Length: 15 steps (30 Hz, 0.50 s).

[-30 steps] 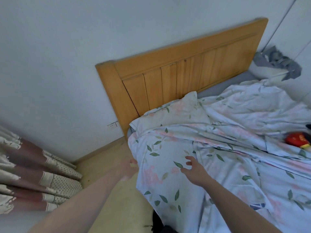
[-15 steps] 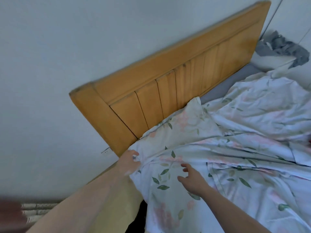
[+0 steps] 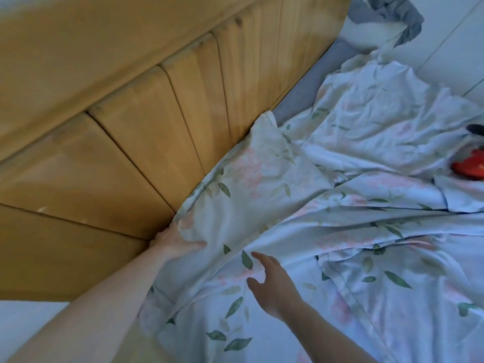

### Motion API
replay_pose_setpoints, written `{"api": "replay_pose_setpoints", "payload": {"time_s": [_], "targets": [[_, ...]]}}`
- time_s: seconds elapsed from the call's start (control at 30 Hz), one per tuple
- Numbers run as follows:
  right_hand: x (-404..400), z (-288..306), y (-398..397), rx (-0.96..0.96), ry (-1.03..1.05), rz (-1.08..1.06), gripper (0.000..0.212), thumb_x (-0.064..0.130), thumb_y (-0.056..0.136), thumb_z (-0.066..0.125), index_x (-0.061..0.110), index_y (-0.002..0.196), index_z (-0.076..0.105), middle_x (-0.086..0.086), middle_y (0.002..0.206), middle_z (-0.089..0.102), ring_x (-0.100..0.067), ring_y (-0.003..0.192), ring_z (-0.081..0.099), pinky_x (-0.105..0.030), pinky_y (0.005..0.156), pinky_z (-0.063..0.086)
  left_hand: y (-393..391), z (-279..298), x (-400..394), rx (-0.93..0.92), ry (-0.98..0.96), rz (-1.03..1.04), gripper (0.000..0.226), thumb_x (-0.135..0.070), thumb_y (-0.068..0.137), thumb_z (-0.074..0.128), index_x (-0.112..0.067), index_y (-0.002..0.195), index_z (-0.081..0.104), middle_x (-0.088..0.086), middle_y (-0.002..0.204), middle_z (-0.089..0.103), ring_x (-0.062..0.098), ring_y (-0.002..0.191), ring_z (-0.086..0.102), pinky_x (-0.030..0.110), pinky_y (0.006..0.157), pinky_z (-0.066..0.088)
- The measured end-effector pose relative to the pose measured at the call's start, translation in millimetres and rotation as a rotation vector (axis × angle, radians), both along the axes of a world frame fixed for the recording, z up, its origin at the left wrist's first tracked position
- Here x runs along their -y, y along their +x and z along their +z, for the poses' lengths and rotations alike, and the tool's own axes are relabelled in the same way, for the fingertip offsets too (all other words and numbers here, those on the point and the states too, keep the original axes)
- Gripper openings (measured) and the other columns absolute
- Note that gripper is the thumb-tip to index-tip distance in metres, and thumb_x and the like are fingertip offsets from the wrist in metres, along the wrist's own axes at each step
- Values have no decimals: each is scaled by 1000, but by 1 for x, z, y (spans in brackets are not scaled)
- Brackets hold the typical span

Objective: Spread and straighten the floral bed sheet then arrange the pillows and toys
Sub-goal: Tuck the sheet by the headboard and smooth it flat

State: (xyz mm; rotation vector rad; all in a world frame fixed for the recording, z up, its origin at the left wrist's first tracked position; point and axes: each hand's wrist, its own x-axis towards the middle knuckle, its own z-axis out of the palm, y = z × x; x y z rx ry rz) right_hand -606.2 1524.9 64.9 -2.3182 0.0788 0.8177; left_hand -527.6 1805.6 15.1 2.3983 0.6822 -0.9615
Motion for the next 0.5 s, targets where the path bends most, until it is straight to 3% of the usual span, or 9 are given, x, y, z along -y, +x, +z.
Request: {"api": "replay_pose_setpoints", "payload": {"time_s": [0.07,0.13,0.2,0.3,0.37,0.43,0.5], "targets": [[-5,-27,0,-18,3,7,63,31,97,58,34,155,34,13,159,30,-10,132,49,-26,106,43,9,-21,3,34,69,-58,131,-98,40,60,-26,147,37,-1,142,51,30,132,48,46,102,39],[-10,-49,0,-68,-19,13,66,32,97,57,35,157,30,12,164,20,-11,132,51,-27,103,44,19,-28,10,151,67,-160,98,-94,53,56,-29,127,54,-3,124,65,27,115,61,41,95,45],[-12,-63,-6,-130,-36,16,68,34,97,57,35,159,27,12,167,10,-15,131,52,-30,104,44,25,-15,20,378,-2,-238,59,-81,69,57,-30,98,63,-4,95,72,23,88,67,40,79,55],[-15,-66,-11,-159,-37,3,70,35,97,57,34,159,25,12,168,6,-18,136,49,-34,109,43,31,30,34,778,-36,-272,30,-55,83,70,-26,82,62,-8,73,67,21,69,64,39,58,52],[-11,-57,-10,-175,-50,7,71,37,96,56,32,160,25,10,169,7,-17,138,47,-33,110,42,40,72,42,957,0,-317,30,-41,82,76,-30,70,51,-12,63,55,17,60,55,32,51,41],[-7,-44,-6,-187,-47,-2,70,39,96,56,32,159,26,9,169,10,-13,141,44,-32,111,40,51,115,49,1082,53,-445,51,-24,77,79,-37,65,32,-19,59,38,13,55,42,28,55,31],[0,-26,-1,-165,-26,-15,69,41,97,55,37,159,26,10,168,14,-11,146,36,-31,114,35,60,158,56,1138,103,-560,50,-14,73,77,-37,69,33,-19,63,38,13,58,42,30,61,32]]}}
